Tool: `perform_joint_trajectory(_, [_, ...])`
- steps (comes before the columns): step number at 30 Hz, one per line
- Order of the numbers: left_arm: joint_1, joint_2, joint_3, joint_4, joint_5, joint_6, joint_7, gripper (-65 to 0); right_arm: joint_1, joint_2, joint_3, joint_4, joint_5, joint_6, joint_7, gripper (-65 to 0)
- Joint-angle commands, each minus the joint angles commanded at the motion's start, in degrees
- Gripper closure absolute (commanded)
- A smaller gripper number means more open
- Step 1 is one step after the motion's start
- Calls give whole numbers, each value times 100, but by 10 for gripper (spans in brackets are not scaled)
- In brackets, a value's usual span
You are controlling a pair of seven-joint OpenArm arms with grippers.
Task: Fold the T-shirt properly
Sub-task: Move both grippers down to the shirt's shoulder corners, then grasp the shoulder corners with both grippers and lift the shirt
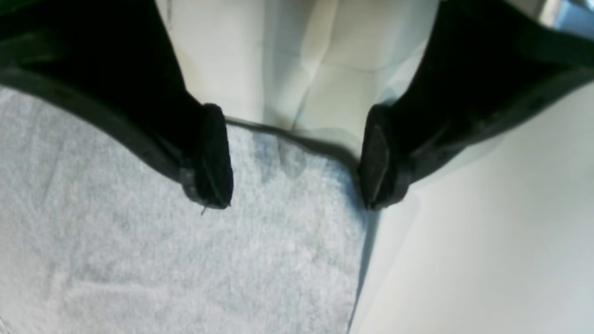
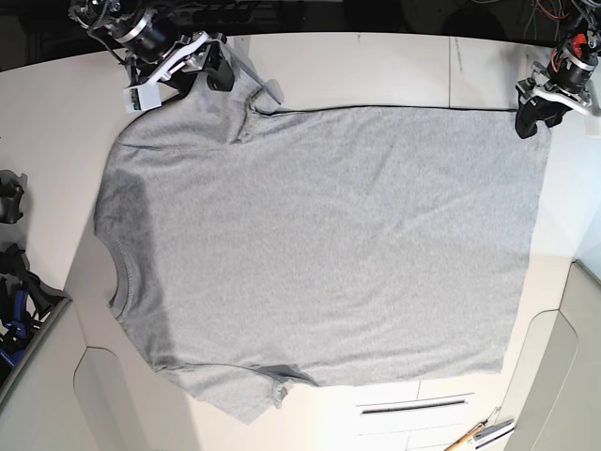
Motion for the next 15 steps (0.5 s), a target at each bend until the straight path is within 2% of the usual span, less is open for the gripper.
perform_joint_trajectory(3, [-2, 0, 0, 2, 0, -2, -22, -439, 0, -24, 0, 0, 0, 0, 33, -345])
perform_joint_trajectory(5, [-2, 0, 0, 2, 0, -7, -42, -344, 2, -24, 0, 0, -2, 0, 87, -325])
perform_joint_trajectory(7, [-2, 0, 2, 2, -4, -11, -173, -203, 0, -24, 0, 0, -7, 0, 98, -233])
perform_joint_trajectory(10, [-2, 0, 0, 2, -2, -52, -562, -73, 2, -24, 2, 2, -63, 0, 105, -39])
perform_joint_trajectory(11, [-2, -2, 0, 2, -2, -118, -656, -30, 9, -24, 2, 2, -151, 0, 103, 0])
perform_joint_trajectory(12, [-2, -2, 0, 2, -2, -299, -721, 0, 15, -24, 2, 2, -271, 0, 98, 0])
perform_joint_trajectory(15, [0, -24, 0, 2, -2, -336, -723, 0, 15, -26, 9, 9, -389, 4, 98, 0])
